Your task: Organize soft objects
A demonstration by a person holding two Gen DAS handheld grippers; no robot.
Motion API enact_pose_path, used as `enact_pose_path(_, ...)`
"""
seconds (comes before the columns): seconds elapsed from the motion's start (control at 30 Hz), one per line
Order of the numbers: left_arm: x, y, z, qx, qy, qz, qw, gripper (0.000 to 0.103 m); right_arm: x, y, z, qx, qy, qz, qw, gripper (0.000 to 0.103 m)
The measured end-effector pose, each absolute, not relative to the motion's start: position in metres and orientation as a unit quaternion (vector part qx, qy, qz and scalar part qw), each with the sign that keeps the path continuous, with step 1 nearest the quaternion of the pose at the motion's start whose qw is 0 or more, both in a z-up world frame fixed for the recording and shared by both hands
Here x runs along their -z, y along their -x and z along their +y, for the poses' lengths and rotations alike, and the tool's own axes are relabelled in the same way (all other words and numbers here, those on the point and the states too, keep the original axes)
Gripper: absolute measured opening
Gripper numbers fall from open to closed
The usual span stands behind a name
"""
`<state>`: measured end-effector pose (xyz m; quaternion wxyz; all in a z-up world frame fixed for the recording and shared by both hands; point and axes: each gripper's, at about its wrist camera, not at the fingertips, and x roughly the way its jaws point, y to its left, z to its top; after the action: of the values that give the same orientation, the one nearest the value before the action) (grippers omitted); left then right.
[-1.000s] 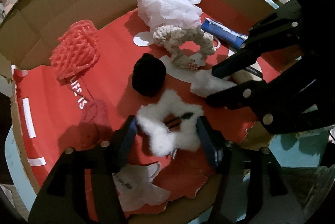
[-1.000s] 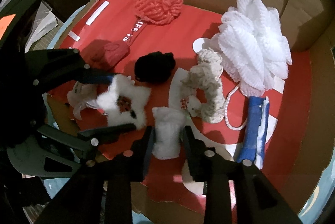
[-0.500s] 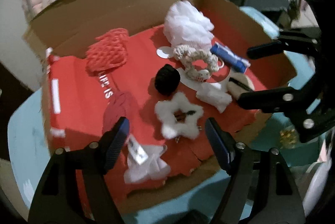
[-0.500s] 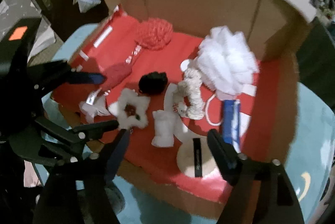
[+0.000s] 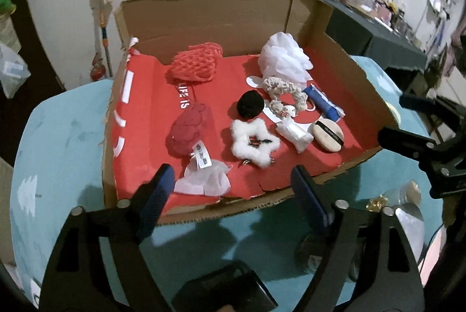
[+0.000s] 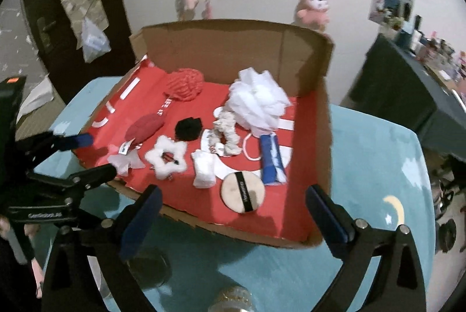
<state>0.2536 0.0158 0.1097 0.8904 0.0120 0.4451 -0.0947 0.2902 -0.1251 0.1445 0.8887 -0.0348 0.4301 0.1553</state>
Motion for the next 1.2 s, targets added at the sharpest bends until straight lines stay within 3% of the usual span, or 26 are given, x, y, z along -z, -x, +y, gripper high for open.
enact_pose_path(1.2, -0.075, -0.263, 0.024, -0.008, -0.017, 0.467, 0.884, 0.086, -0.097, -0.295, -0.13, -0.075, 0.032, 0.447, 0.891, 0.103)
